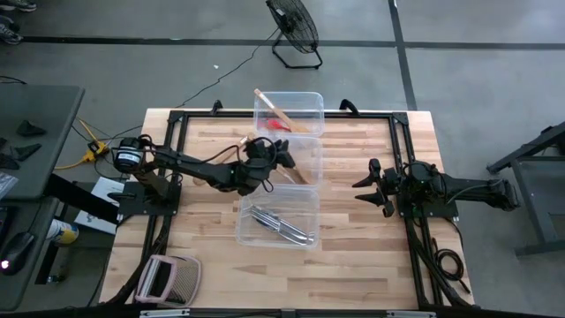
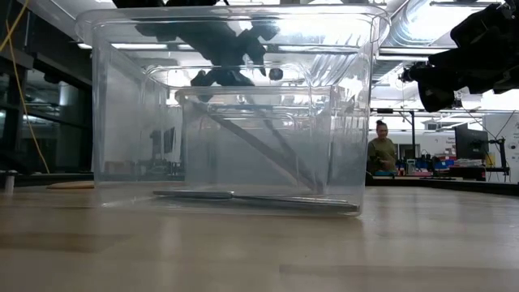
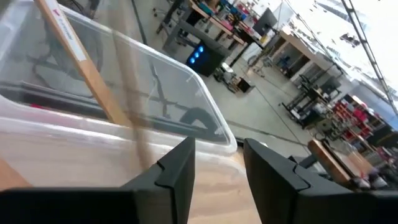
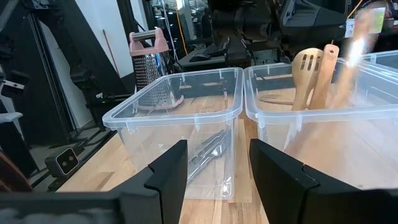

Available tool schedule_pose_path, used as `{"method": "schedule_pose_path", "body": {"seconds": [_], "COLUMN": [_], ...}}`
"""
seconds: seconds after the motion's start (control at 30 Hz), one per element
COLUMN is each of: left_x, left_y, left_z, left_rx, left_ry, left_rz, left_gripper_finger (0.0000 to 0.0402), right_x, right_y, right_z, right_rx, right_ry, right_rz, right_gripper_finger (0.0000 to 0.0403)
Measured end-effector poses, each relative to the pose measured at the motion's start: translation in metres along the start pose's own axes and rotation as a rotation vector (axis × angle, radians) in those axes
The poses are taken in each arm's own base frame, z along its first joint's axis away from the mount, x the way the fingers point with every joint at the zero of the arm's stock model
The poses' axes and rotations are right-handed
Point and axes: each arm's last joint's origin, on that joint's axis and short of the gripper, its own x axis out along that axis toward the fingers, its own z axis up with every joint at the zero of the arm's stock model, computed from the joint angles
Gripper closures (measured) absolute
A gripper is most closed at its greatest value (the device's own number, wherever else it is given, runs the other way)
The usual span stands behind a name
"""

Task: Pick & Place Kitchen Items
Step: Put the brown spatula into the middle transparent bin

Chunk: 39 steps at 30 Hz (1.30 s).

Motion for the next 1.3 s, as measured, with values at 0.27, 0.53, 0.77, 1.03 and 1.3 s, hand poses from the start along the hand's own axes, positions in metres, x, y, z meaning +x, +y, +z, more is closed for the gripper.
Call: {"method": "schedule_pose_path", "body": {"seconds": [0.27,0.53,0.77,1.03,1.3], "left_x": [0.000,0.002,0.003,0.006,0.004], "left_y": [-0.001,-0.021,-0.048,-0.061,-0.058], "left_z": [0.000,0.012,0.029,0.059,0.095], "left_rx": [0.004,0.138,0.269,0.364,0.464], "left_ry": [0.023,-0.016,-0.018,0.010,0.056], "left_rz": [-0.024,-0.062,-0.117,-0.135,-0.095], "left_gripper_finger": [0.0263,0.0263,0.0263,0.0263,0.0263], "right_x": [0.000,0.000,0.000,0.000,0.000], "right_y": [0.000,0.000,0.000,0.000,0.000], "right_z": [0.000,0.000,0.000,0.000,0.000], "right_rx": [0.000,0.000,0.000,0.000,0.000], "right_ry": [0.000,-0.001,-0.001,0.000,-0.001], "right_rz": [0.000,0.000,0.000,0.000,0.000], "right_gripper_finger": [0.0237,0.0237,0.0237,0.0237,0.0237]}}
